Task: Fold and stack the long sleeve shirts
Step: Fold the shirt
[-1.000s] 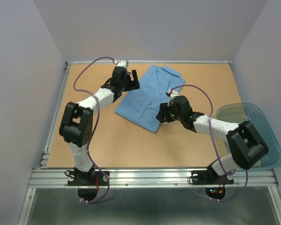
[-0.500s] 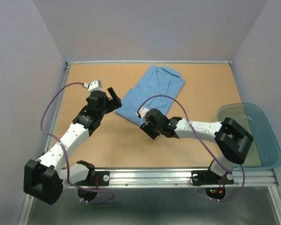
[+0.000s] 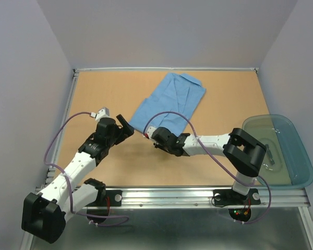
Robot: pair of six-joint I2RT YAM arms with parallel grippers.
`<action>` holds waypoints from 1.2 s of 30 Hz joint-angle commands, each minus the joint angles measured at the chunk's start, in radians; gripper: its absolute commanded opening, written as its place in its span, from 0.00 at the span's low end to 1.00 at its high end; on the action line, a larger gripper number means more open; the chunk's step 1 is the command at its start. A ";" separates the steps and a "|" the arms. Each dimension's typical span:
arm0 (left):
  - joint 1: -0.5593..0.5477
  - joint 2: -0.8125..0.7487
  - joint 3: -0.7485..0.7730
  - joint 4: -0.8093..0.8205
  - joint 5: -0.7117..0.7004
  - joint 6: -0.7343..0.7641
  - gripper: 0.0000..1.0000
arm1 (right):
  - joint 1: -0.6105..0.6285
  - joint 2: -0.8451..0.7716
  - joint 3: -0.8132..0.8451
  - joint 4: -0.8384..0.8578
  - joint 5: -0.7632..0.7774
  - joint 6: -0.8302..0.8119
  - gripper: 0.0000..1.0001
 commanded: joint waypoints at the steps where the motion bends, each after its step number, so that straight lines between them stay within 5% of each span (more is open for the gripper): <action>1: -0.002 0.008 -0.024 0.045 0.045 -0.081 0.99 | 0.011 0.052 0.027 -0.028 0.008 -0.015 0.15; 4: -0.002 0.018 -0.041 0.056 0.056 -0.124 0.98 | 0.013 0.032 0.035 -0.028 -0.035 0.004 0.01; 19: -0.002 0.024 -0.186 0.295 0.068 -0.386 0.97 | 0.013 -0.057 0.090 0.090 -0.367 0.303 0.01; 36: -0.002 0.407 -0.166 0.634 0.205 -0.295 0.95 | 0.013 -0.085 -0.002 0.291 -0.456 0.484 0.01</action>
